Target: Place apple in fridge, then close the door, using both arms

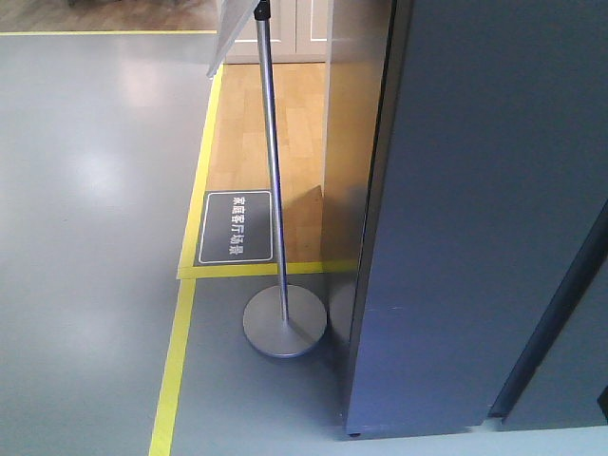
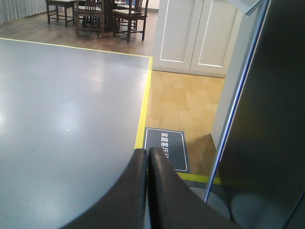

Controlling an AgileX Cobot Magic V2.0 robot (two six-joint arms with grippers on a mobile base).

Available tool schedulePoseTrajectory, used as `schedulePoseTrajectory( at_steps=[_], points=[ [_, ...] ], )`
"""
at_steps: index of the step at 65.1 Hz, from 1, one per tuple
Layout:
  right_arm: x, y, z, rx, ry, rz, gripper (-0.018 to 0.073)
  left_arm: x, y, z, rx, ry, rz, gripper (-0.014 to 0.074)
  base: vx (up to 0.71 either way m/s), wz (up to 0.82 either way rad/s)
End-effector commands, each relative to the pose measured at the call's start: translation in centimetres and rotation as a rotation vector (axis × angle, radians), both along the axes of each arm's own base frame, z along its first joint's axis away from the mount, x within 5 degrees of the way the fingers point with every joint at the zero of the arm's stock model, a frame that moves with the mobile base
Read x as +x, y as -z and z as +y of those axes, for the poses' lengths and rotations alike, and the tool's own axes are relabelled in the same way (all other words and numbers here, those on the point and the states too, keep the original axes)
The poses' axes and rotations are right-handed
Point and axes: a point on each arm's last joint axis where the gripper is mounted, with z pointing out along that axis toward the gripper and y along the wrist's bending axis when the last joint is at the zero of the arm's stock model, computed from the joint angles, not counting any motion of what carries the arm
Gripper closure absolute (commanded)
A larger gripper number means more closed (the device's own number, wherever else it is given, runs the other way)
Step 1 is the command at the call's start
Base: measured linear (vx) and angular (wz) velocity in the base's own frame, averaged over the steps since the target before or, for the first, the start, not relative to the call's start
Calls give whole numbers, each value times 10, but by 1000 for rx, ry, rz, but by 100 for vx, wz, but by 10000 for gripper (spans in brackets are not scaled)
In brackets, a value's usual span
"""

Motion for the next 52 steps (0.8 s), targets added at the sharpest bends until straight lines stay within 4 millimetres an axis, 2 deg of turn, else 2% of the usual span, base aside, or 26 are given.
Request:
schedulePoseTrajectory(
  at_steps=[1, 14, 24, 52],
  points=[
    [1, -10, -3, 17, 36, -96, 563, 1, 3, -1, -11, 8, -55, 604, 0, 0],
    [0, 0, -4, 25, 52, -120, 563, 1, 3, -1, -11, 8, -55, 604, 0, 0],
    [0, 18, -7, 33, 75, -190, 563, 1, 3, -1, -11, 8, -55, 604, 0, 0],
    [-3, 16, -7, 15, 73, -227, 563, 1, 3, -1, -11, 8, -55, 604, 0, 0]
  ],
)
